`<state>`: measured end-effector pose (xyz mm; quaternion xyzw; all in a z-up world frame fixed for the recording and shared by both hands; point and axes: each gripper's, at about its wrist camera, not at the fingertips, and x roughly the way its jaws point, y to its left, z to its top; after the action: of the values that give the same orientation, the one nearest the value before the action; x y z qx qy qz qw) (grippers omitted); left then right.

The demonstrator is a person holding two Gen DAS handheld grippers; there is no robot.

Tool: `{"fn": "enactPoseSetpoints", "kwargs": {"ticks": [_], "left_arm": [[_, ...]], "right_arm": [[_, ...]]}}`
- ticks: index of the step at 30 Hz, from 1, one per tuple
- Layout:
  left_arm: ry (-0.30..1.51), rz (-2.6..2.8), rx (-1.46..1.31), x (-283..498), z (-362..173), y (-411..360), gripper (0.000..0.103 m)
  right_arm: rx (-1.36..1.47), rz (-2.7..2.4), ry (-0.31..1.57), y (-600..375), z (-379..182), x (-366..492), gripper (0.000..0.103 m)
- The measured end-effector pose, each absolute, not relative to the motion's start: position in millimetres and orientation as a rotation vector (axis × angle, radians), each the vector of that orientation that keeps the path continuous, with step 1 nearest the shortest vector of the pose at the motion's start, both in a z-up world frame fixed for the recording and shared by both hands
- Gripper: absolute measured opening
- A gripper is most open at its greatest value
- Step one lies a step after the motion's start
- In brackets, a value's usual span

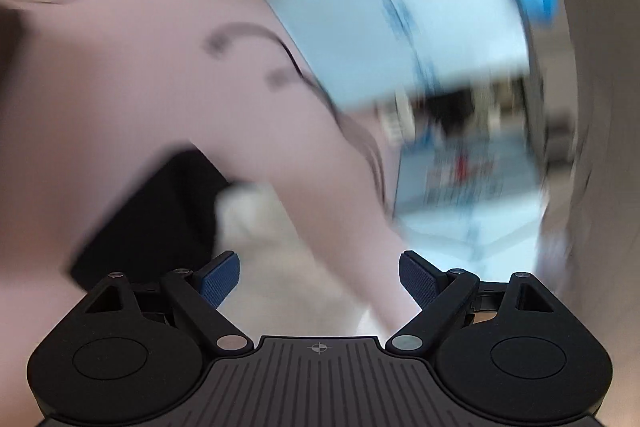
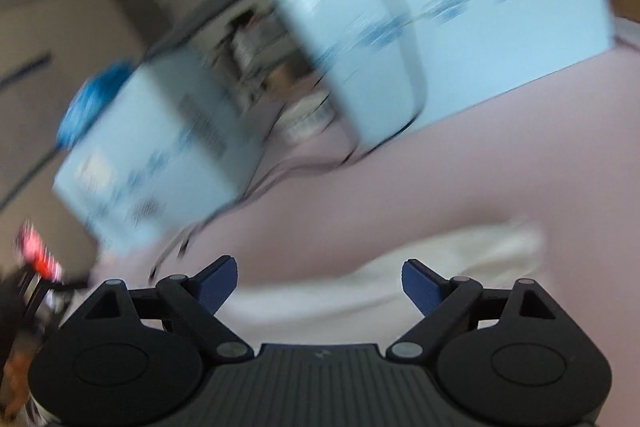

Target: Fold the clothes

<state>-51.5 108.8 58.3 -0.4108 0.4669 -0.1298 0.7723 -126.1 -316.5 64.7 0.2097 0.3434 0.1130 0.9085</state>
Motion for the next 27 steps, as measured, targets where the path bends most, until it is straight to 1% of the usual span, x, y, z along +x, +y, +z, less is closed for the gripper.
{"fn": "enactPoseSetpoints", "kwargs": {"ticks": [3, 4, 5, 6, 9, 11, 13, 14, 15, 16, 17, 18, 19, 20, 23, 24, 27], "left_arm": [[1.038, -0.258, -0.740, -39.4, 43.5, 73.5, 0.089], [1.038, -0.255, -0.732, -39.4, 43.3, 72.5, 0.089], [1.039, -0.244, -0.705, -35.4, 38.2, 65.4, 0.090], [1.032, -0.251, -0.692, -35.1, 36.9, 63.4, 0.095], [1.024, -0.279, -0.654, -36.1, 39.4, 59.3, 0.097], [0.961, -0.296, -0.588, -51.3, 50.6, 58.0, 0.097], [0.903, -0.300, -0.529, -65.1, 59.4, 56.5, 0.097], [0.828, -0.276, -0.458, -79.0, 62.1, 55.4, 0.097], [0.752, -0.250, -0.388, -92.9, 64.8, 54.4, 0.097], [0.727, -0.222, -0.369, -97.6, 63.7, 57.3, 0.097], [0.675, -0.131, -0.339, -100.8, 54.3, 59.2, 0.097], [0.640, -0.046, -0.304, -96.5, 38.8, 60.5, 0.097], [0.638, -0.027, -0.290, -93.8, 33.4, 61.5, 0.097], [0.592, -0.015, -0.225, -89.8, 16.7, 59.5, 0.098], [0.573, -0.008, -0.176, -90.9, 17.0, 50.4, 0.101], [0.577, -0.011, -0.187, -88.8, 15.6, 49.8, 0.103], [0.586, -0.004, -0.172, -84.6, 13.0, 45.4, 0.103]], "right_arm": [[0.350, 0.219, 0.787, -289.7, 45.8, -114.5, 0.091], [0.339, 0.214, 0.809, -285.8, 41.5, -114.5, 0.091], [0.324, 0.212, 0.812, -283.1, 36.7, -114.3, 0.093], [0.307, 0.212, 0.813, -280.5, 31.7, -113.9, 0.093], [0.271, 0.198, 0.786, -274.7, 34.2, -119.8, 0.092], [0.256, 0.184, 0.682, -275.7, 41.6, -133.6, 0.092], [0.201, 0.138, 0.620, -273.6, 45.4, -139.4, 0.094], [0.170, 0.102, 0.604, -272.1, 43.3, -141.1, 0.095], [0.164, 0.083, 0.615, -270.6, 37.0, -137.4, 0.095], [0.161, 0.066, 0.630, -269.1, 30.0, -132.9, 0.095], [0.158, 0.050, 0.645, -267.7, 23.0, -128.4, 0.095], [0.156, 0.042, 0.658, -265.0, 17.6, -124.9, 0.098], [0.135, 0.038, 0.657, -260.6, 16.7, -123.8, 0.099], [0.111, 0.034, 0.655, -256.0, 16.5, -123.0, 0.099], [0.075, 0.032, 0.666, -247.7, 14.5, -119.7, 0.103], [0.059, 0.026, 0.675, -245.5, 13.5, -117.4, 0.103], [0.023, 0.010, 0.683, -239.0, 13.0, -113.8, 0.103]]}}
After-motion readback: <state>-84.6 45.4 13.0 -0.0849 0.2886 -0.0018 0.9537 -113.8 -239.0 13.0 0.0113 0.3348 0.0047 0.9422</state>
